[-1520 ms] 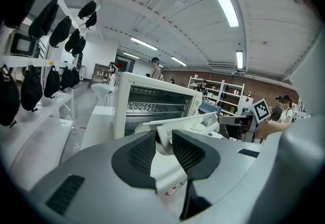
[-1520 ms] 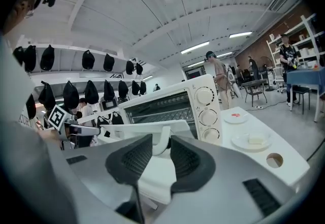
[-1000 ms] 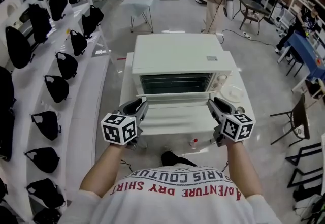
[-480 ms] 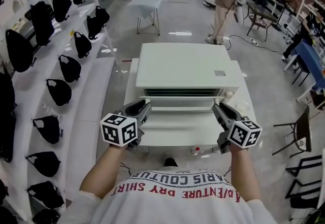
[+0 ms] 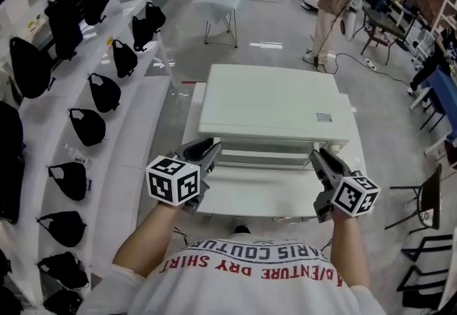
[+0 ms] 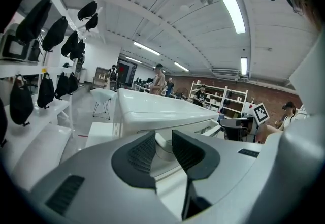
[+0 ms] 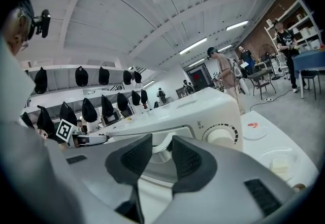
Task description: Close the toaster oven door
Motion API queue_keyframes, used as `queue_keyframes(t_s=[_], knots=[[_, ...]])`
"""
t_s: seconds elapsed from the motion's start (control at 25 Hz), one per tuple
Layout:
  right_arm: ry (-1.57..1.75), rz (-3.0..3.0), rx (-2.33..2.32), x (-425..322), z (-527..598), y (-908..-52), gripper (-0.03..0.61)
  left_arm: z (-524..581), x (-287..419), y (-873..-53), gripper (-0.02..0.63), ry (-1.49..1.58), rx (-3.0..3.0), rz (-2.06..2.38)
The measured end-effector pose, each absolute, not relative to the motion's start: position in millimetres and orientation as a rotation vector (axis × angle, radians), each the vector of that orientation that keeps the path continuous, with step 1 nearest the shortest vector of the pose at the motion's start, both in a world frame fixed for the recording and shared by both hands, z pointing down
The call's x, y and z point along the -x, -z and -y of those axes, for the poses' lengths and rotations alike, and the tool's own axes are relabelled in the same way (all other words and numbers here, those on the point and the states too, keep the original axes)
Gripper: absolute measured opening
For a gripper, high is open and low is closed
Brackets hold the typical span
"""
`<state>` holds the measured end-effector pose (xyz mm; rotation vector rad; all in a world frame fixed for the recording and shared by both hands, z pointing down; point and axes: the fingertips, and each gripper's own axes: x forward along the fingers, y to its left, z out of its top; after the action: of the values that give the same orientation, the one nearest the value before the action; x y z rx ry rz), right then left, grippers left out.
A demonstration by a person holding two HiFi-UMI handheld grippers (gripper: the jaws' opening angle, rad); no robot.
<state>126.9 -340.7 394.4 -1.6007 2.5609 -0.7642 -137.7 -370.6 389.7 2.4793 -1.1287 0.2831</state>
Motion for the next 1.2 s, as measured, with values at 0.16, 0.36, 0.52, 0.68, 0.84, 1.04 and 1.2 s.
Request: queue_keyframes(t_s=[0.16,0.36,0.52,0.68,0.84,1.04,1.2], knots=[[0.761,-2.59,1.588,-127.8,341.3,-393.9,0.117,371.0,136.1,-389.9,0.113,-0.292,-2.478,1.109],[0.753,-2.611,1.579,-127.4,342.1,-395.4,0.117,372.0,136.1,-390.8,0.115,-0.296,-2.49,1.114],[0.639,-2.595,1.574,-128.6,337.2,-380.1,0.117,367.0,140.3,-384.2,0.129,-0.287,-2.518,1.155],[0.557,-2.608,1.527,-121.7,323.3,-363.4,0.118,351.3,140.9,-370.3,0.158,-0.222,-2.538,1.163],[0.477,-2.661,1.441,-103.5,297.3,-351.3,0.106,320.9,128.0,-353.8,0.158,-0.175,-2.591,1.096],[0.324,-2.75,1.289,-76.3,252.0,-332.6,0.063,275.1,109.3,-335.7,0.132,-0.101,-2.653,1.001],[0.33,-2.776,1.187,-61.1,219.0,-328.7,0.041,237.8,94.7,-329.4,0.086,-0.079,-2.706,0.915]])
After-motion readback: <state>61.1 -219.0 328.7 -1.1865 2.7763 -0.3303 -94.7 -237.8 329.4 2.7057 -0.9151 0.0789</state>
